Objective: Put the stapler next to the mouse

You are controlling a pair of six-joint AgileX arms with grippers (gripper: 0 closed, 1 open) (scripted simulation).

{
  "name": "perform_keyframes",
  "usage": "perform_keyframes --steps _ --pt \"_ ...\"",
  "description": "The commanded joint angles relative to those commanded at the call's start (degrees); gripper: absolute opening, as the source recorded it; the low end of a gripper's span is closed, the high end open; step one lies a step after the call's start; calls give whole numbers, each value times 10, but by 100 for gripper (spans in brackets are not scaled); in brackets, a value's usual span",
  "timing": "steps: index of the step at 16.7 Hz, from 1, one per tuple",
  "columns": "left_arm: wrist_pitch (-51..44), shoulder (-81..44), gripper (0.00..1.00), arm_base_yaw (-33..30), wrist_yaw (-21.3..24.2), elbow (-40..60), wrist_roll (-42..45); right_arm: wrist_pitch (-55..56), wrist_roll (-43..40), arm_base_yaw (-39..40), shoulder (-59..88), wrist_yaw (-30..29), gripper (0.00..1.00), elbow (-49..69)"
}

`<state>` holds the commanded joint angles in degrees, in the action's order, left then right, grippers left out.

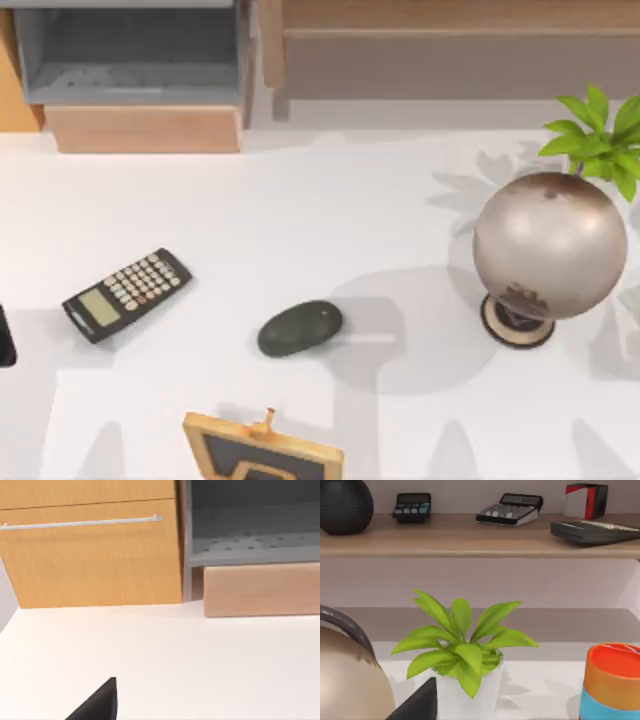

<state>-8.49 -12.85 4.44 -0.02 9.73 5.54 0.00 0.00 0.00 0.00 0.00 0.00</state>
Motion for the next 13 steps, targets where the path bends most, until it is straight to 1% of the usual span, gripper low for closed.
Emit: perform_keyframes --steps 3,10,13 --pt "-78 -138 100 41 0 90 51 0 0 0 0 0 100 0" --pt "-287 -533 100 150 -1 329 187 0 0 0 0 0 100 0" --pt "-364 -682 100 190 -1 418 238 0 0 0 0 0 100 0"
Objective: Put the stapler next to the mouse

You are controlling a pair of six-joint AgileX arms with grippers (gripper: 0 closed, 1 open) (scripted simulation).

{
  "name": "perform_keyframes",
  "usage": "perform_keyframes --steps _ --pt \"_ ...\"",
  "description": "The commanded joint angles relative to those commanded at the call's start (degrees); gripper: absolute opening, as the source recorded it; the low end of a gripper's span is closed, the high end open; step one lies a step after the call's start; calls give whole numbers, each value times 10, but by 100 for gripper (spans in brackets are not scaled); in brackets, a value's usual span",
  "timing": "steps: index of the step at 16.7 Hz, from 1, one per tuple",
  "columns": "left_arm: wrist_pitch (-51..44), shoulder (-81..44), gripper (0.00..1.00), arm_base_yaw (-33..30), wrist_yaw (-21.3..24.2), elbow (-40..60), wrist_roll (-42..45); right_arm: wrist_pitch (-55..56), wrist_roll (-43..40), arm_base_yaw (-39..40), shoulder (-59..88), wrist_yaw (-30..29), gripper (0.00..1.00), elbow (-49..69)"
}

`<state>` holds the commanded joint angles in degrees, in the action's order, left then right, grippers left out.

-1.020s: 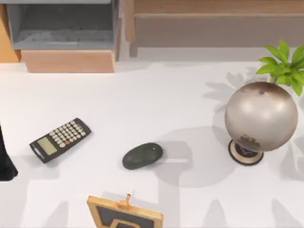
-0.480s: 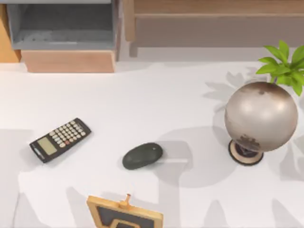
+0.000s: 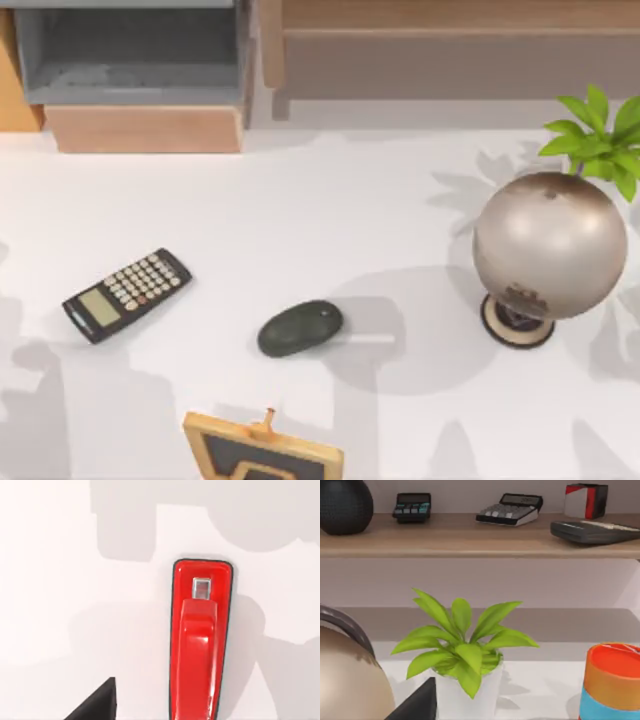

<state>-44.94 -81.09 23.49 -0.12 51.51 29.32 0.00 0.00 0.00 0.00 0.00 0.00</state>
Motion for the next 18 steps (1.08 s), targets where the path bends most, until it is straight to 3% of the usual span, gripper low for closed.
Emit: perform_keyframes --steps 5,10,18 --pt "-81 -150 100 43 0 93 53 0 0 0 0 0 100 0" --pt "-92 -167 100 48 0 105 60 0 0 0 0 0 100 0" --pt "13 -213 100 49 0 50 61 0 0 0 0 0 100 0"
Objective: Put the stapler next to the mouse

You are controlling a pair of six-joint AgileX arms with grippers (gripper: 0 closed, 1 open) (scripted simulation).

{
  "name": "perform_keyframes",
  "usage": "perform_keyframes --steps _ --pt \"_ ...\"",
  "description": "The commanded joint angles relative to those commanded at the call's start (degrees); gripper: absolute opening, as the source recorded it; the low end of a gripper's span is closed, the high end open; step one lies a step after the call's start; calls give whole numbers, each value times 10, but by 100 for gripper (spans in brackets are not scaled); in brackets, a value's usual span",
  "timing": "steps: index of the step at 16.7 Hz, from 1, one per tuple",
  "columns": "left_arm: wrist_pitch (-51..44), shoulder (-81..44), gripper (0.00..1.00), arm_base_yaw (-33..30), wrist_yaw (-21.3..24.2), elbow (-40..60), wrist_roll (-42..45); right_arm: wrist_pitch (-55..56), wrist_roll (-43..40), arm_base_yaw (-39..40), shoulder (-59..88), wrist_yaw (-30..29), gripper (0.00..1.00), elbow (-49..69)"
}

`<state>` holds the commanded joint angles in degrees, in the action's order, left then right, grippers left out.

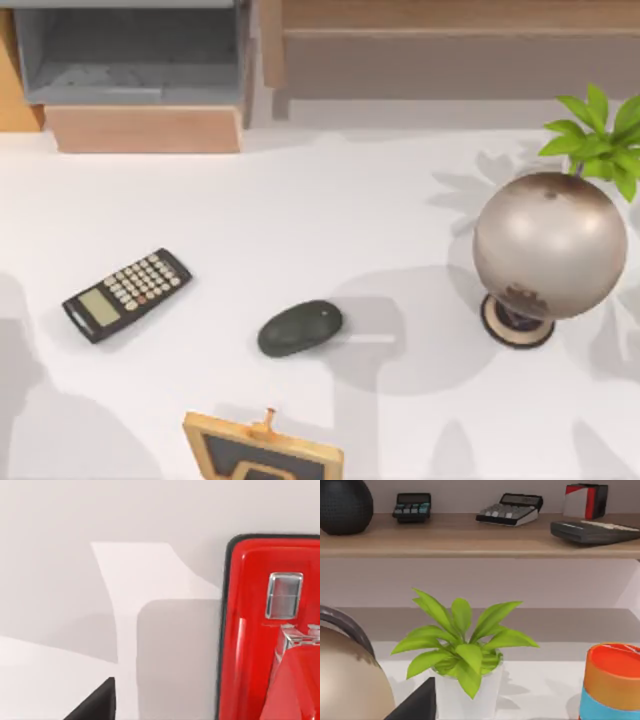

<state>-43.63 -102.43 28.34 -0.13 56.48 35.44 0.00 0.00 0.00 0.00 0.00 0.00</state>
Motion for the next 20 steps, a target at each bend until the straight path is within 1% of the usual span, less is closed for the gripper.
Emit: perform_keyframes --steps 5,18,19,20 --pt "12 -7 100 0 0 -8 1 0 0 0 0 0 100 0" --pt "12 -7 2 0 0 -8 1 0 0 0 0 0 100 0" --pt "12 -7 0 0 0 -8 1 0 0 0 0 0 100 0" --pt "12 -7 0 0 0 -8 1 0 0 0 0 0 100 0"
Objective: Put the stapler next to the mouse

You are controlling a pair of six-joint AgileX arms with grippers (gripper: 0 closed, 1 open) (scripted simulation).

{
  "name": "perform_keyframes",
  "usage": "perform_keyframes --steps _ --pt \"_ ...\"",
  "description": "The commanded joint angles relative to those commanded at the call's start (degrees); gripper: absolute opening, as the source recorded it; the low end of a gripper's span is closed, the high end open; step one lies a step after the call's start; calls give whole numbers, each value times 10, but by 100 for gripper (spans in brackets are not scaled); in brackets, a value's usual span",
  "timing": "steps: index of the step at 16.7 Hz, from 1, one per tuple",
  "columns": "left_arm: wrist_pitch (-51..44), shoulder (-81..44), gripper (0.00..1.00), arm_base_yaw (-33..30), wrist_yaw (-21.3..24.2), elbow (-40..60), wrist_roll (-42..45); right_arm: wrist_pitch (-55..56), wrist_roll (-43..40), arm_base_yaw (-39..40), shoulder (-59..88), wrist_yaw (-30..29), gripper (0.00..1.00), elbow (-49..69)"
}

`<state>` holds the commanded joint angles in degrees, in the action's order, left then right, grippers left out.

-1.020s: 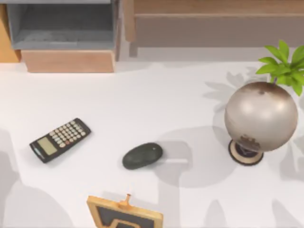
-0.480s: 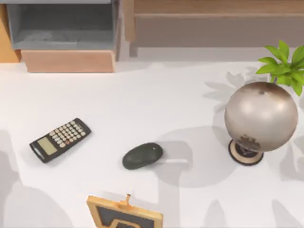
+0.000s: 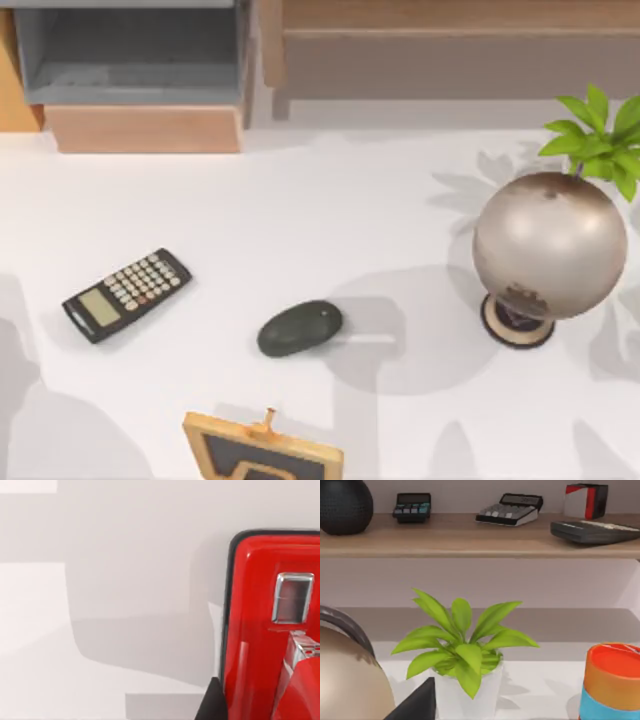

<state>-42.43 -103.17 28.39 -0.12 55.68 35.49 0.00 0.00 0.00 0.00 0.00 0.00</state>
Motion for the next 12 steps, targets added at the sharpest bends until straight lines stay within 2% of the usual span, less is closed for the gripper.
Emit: perform_keyframes --steps 12 --pt "-23 12 0 -1 0 12 0 0 0 0 0 0 100 0"
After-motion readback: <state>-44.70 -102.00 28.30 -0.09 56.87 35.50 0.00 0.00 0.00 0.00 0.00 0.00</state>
